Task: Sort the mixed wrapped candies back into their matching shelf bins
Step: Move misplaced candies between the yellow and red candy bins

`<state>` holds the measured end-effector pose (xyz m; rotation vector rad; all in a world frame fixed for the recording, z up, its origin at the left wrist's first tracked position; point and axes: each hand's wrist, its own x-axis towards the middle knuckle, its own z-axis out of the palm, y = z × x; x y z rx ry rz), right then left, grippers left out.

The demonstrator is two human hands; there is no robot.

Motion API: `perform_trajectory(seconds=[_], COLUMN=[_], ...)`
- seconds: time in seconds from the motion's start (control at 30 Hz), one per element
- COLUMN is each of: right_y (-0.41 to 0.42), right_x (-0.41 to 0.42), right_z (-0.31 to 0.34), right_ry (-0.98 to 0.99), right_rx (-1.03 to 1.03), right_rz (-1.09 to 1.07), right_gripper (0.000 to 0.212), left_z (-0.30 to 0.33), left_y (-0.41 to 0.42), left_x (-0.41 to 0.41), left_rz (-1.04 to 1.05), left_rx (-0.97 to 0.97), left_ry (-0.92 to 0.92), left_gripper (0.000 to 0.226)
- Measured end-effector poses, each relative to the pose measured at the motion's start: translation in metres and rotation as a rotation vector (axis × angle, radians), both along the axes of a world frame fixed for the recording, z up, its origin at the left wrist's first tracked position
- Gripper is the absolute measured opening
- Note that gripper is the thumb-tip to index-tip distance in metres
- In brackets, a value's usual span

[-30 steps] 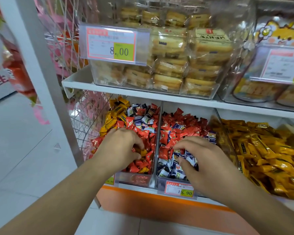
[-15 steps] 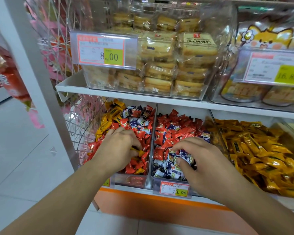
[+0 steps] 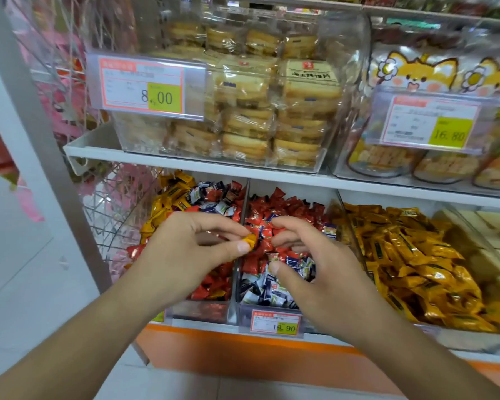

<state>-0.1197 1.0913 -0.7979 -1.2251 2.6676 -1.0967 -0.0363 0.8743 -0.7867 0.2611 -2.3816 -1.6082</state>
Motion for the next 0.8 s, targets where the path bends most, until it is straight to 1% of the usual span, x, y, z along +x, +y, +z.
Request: perform_trajectory(seconds=[0.07,0.13,0.2,0.27,0.33,0.43,0.47,0.5,0.57,0.63,0.73,0.8], right_y=[0.004,0.011,0.022,0.034,0.047,0.073,0.080,0.087,0.091,0.083,0.063,0.050], right_x=[0.003,0.007,0.006,0.003,-0.005,-0.031,-0.040,-0.050,-0.062,-0.060,-0.046,-0.036], right_z=[0.005,0.009,0.009,0.009,0.009,0.013,0.016,0.017,0.018,0.018,0.013,0.008], right_ry=[-0.030,0.008,0.017,0.006,0.022,0.116,0.158,0.196,0.203,0.167,0.208,0.205], right_rx=[-0.055,-0.044,-0.021,-0.019,-0.026,-0.050,-0.018,0.045,0.213,0.269,0.251,0.233], right_rz=[0.043,0.073,0.050,-0.009,-0.130,-0.431,-0.536,-0.624,-0.721,-0.687,-0.470,-0.322], right_gripper=[0.045,0.027,0.015,0.010,0.007,0.006,0.012,0.023,0.041,0.044,0.033,0.030], left_z=[0.001,0.000,0.000,0.000,-0.001,-0.004,-0.006,-0.007,-0.010,-0.015,-0.023,-0.029], left_y=[0.019,0.033,0.042,0.048,0.047,0.034,0.025,0.016,-0.004,-0.022,-0.040,-0.045], left_x=[-0.002,-0.006,-0.010,-0.012,-0.012,-0.015,-0.015,-0.016,-0.015,-0.014,-0.012,-0.011], left_rz=[-0.053,-0.083,-0.096,-0.107,-0.087,0.001,0.040,0.083,0.154,0.174,0.090,0.002], left_rx=[0.056,0.125,0.159,0.144,0.057,-0.043,-0.056,-0.069,-0.139,-0.224,-0.314,-0.378], left_ry=[-0.037,-0.060,-0.077,-0.095,-0.102,-0.075,-0.062,-0.045,-0.024,-0.036,-0.125,-0.187], left_gripper=[0.023,0.033,0.040,0.041,0.037,0.022,0.016,0.011,0.005,0.008,0.021,0.024])
